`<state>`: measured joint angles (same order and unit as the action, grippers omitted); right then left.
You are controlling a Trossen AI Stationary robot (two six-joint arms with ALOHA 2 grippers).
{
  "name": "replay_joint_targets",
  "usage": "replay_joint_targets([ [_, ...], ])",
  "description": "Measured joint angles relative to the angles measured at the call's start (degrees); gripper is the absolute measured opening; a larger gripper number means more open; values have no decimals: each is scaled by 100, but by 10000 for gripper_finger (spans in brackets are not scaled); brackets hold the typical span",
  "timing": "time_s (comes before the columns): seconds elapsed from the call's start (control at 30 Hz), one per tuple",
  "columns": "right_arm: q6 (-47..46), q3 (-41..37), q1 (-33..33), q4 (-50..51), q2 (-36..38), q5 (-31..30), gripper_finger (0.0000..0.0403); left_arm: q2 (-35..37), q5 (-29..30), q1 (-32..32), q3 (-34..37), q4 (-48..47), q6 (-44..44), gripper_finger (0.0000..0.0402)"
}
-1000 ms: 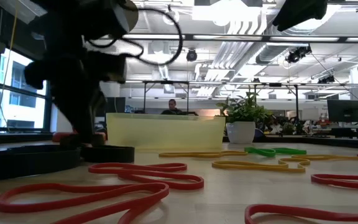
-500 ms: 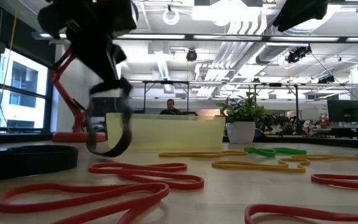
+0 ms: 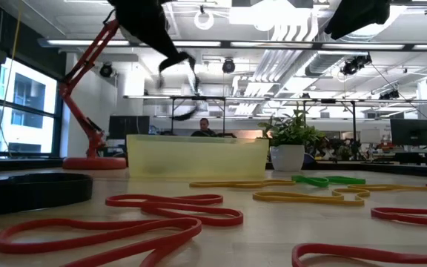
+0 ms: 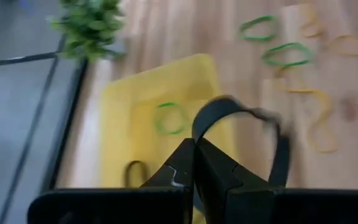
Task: Pick and place rubber bands into bin
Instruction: Put the black rubber band into the yellow bin
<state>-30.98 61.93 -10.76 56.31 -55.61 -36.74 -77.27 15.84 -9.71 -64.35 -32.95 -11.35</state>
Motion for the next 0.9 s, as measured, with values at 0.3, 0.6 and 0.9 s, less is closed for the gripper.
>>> replay_joint_targets([
  [0.3, -7, 0, 0, 2, 0, 1, 181, -109, -323, -1157, -10, -31, -582, 0],
  [0.6, -6, 0, 0, 2, 0, -44, 181, -463, -761, -1469, -12, -24, -685, 0],
  [0.9, -6, 0, 0, 2, 0, -89, 181, -929, -835, -1467, -12, -57, -792, 0],
])
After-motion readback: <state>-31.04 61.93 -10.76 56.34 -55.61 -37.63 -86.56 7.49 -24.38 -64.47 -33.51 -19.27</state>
